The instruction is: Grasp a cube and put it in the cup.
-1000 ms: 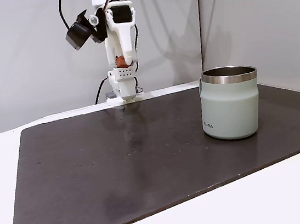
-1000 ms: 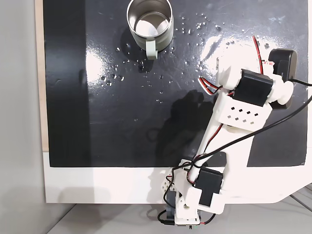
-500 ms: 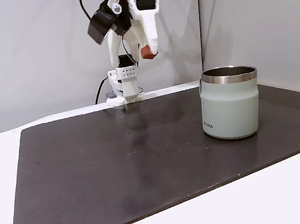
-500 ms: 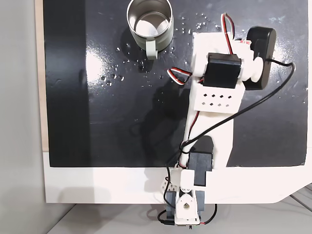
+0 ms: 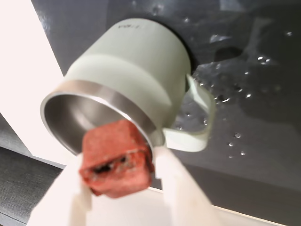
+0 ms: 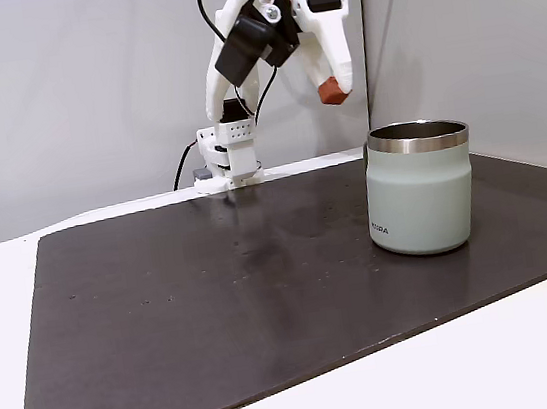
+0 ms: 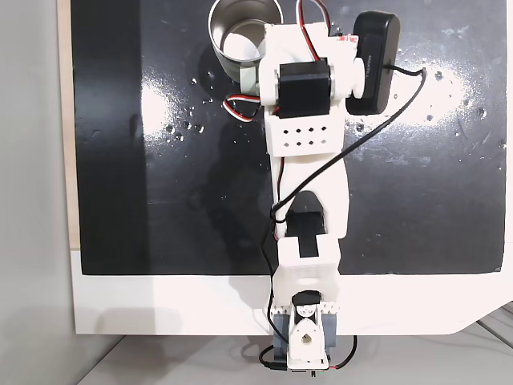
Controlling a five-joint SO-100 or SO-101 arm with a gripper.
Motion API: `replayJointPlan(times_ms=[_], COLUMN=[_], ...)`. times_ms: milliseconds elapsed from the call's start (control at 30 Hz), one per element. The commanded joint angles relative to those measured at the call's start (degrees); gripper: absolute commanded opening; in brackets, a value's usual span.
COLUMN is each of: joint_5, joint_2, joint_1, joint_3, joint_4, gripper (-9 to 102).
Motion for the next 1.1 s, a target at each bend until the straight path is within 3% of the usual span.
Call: replayJointPlan(times_ms=[0,533,1067], joint_5=[0.8,1.2,1.8], joint_2=[-1.8,-14.2,-16.0], joint_1=[-0.3,-5.8,-7.6], joint_3=[-8.1,-21.2,-21.2], joint_4=[-2.5,-14.0,-12.4], gripper=[5,5,6])
